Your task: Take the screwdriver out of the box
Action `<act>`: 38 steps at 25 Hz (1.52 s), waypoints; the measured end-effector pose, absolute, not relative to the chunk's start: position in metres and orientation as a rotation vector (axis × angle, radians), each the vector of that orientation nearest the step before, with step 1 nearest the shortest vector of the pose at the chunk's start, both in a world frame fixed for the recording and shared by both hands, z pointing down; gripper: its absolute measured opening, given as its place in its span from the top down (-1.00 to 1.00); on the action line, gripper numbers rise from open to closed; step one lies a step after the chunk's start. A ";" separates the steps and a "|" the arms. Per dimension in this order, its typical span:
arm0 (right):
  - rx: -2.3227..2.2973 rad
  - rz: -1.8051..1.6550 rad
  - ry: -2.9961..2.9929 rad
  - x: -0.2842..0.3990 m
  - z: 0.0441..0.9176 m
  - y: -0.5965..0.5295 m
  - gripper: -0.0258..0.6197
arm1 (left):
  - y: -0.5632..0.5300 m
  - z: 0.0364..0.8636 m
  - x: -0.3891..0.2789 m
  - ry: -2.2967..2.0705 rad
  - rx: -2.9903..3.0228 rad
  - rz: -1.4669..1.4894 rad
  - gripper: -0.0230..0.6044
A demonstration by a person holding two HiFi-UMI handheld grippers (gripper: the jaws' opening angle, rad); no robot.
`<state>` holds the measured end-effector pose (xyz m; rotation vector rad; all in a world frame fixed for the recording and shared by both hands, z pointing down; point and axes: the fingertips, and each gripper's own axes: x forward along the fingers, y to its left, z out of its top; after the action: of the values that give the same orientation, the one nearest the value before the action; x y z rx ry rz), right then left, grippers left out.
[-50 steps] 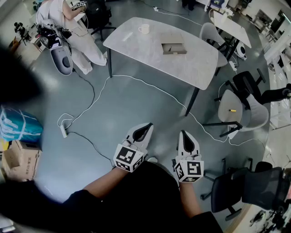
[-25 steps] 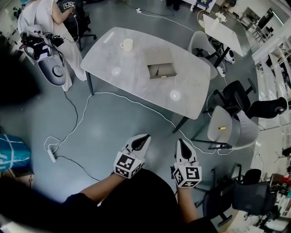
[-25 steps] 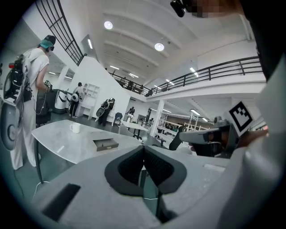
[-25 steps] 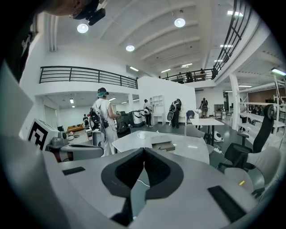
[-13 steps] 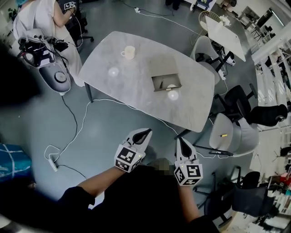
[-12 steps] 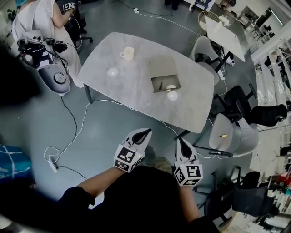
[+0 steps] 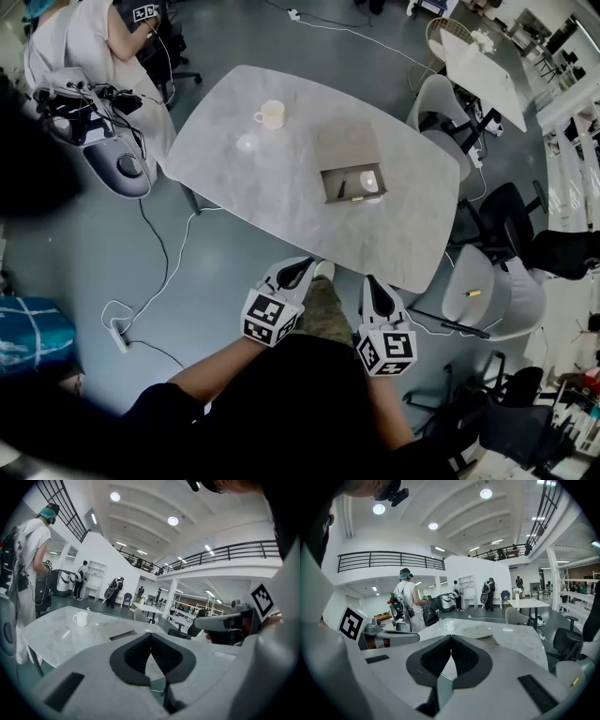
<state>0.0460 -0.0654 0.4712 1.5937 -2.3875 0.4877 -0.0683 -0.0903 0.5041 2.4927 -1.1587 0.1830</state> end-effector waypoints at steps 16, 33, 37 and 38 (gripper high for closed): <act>1.562 0.577 -2.397 0.121 0.488 -0.254 0.89 | -0.277 0.589 -0.008 -1.125 2.351 0.528 0.87; 1.497 0.659 -2.400 0.188 0.530 -0.342 0.89 | -0.384 0.741 0.047 -1.026 2.102 0.897 0.59; 1.514 0.720 -2.391 0.195 0.535 -0.347 0.89 | -0.390 0.770 0.050 -1.022 1.999 0.954 0.55; 1.516 0.731 -2.393 0.195 0.535 -0.350 0.89 | -0.390 0.776 0.051 -1.017 1.974 0.961 0.53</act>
<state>0.1951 -0.3497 0.5353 1.5164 -2.3932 0.7315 0.0510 -0.3898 0.7764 1.9744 -1.0169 0.9613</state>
